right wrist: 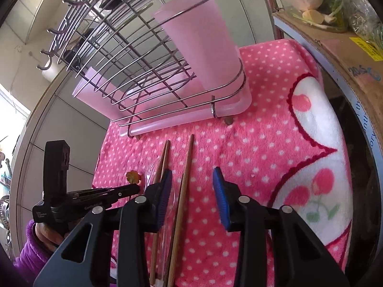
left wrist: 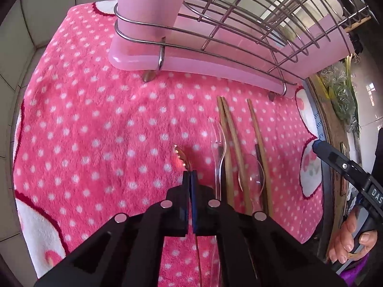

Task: Organize utensils
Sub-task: 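Lower the left tool and close on the gold spoon, then close the right tool on another wooden chopstick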

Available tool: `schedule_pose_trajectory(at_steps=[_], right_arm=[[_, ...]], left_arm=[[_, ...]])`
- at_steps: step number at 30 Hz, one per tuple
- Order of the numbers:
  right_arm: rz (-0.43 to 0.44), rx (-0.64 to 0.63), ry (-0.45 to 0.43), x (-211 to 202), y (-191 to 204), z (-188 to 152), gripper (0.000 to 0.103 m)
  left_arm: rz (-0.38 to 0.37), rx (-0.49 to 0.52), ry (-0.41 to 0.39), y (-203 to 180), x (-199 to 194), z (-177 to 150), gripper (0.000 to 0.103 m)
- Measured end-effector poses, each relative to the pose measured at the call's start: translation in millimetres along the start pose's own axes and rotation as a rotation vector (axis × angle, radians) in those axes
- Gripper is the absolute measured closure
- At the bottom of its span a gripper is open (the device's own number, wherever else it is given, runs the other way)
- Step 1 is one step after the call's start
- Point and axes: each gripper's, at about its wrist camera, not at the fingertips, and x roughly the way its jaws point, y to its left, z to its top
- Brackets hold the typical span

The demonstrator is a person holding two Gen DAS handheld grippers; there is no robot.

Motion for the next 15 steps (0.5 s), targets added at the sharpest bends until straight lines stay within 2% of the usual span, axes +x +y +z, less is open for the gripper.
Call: schedule_pose_trajectory(at_steps=[1, 4, 6, 10, 15], right_arm=[[0.000, -0.008, 0.017, 6, 3, 3, 0.081], [-0.016, -0.027, 0.072, 28, 14, 11, 0.087], [-0.033, -0.033, 0.108, 42, 19, 15, 0.088], [-0.123, -0.051, 0.167, 73, 28, 24, 0.088], [-0.214, -0.073, 0.216, 100, 32, 25, 0.088]], left_arm=[[-0.003, 0.001, -0.015, 1, -4, -1, 0.102], [-0.022, 0.001, -0.060, 8, -20, -6, 0.102], [-0.035, -0.001, -0.092, 13, -31, -9, 0.102], [-0.057, 0.010, -0.148, 21, -55, -15, 0.102], [-0.091, 0.025, -0.189, 26, -74, -19, 0.102]])
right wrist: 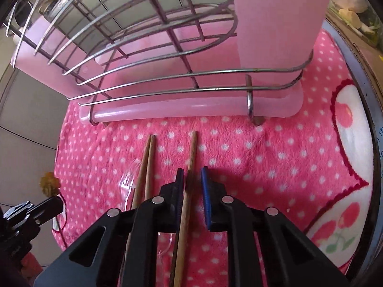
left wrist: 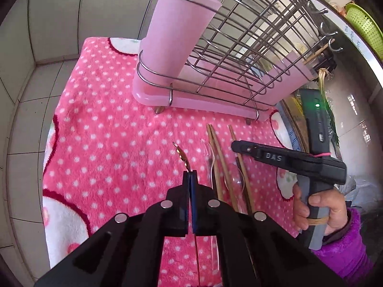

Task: Organize utensils
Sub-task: 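Close the right tool on another wooden chopstick, then carry the gold spoon with the left tool while the right tool carries the chopstick to the holder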

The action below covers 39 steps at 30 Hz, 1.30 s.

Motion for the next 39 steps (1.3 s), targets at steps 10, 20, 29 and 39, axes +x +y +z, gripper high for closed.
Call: schedule_pose_trajectory(at_steps=[10, 20, 29, 39], right_arm=[[0.033, 0.012, -0.128, -34, -2, -19, 0.097], [0.104, -0.009, -0.433, -121, -13, -64, 0.097], [0.141, -0.006, -0.577, -175, -26, -77, 0.097], [0.125, -0.043, -0.693, -223, -26, -65, 0.097]], left_arm=[[-0.029, 0.009, -0.066, -1, -24, -2, 0.102], [-0.029, 0.044, -0.185, -14, -55, 3, 0.102], [-0.034, 0.043, -0.313, -22, -84, 6, 0.102], [0.015, 0.086, -0.443, -35, -118, 12, 0.102]])
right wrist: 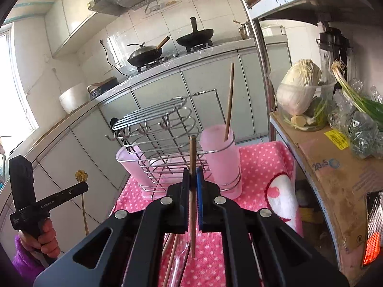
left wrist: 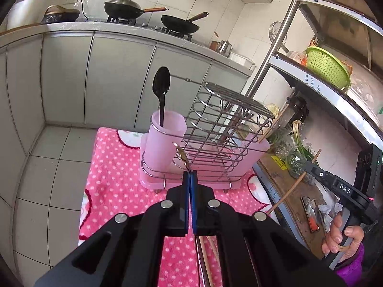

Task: Organize utensils
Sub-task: 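Carry the gold spoon with the left tool while the right tool carries the chopstick to the holder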

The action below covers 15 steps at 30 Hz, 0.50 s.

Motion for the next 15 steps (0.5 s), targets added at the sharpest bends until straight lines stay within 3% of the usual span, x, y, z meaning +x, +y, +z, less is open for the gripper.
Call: schedule_pose_trajectory(at_steps=[15], right_arm=[[-0.002, -0.076, -0.148, -25, 13, 78, 0.097]], left_arm=[[0.069, 0.058, -0.265, -24, -32, 64, 0.102]])
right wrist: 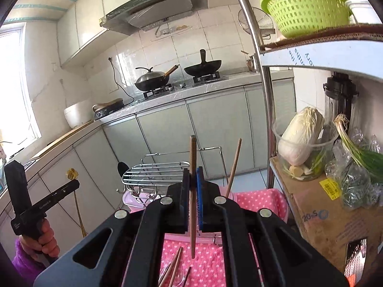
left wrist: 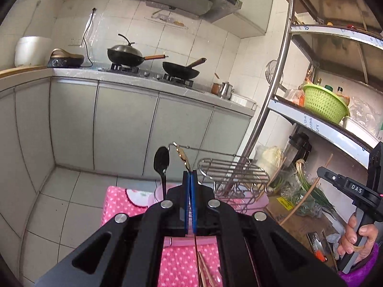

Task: Organize utensils
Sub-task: 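Carry the gold spoon with the left tool while the right tool carries the chopstick to the holder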

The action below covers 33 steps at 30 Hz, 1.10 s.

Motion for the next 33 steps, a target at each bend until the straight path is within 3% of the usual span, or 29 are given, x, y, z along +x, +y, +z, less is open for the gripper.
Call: schedule_pose_trajectory(at_steps=[10, 18, 28, 33], right_arm=[[-0.016, -0.064, -0.098, -3, 8, 48, 0.097], [-0.026, -0.030, -0.136, 13, -9, 71, 0.097], [-0.064, -0.049, -0.119, 45, -17, 68, 0.097], [-0.064, -0.036, -0.090, 61, -21, 60, 0.097]], left_arm=[[0.084, 0.042, -0.173, -13, 23, 38, 0.102], [0.143, 0.020, -0.326, -7, 45, 44, 0.102], [0.235, 0.032, -0.360, 4, 92, 25, 0.102], [0.284, 0.095, -0.407, 1, 107, 9, 0.102]])
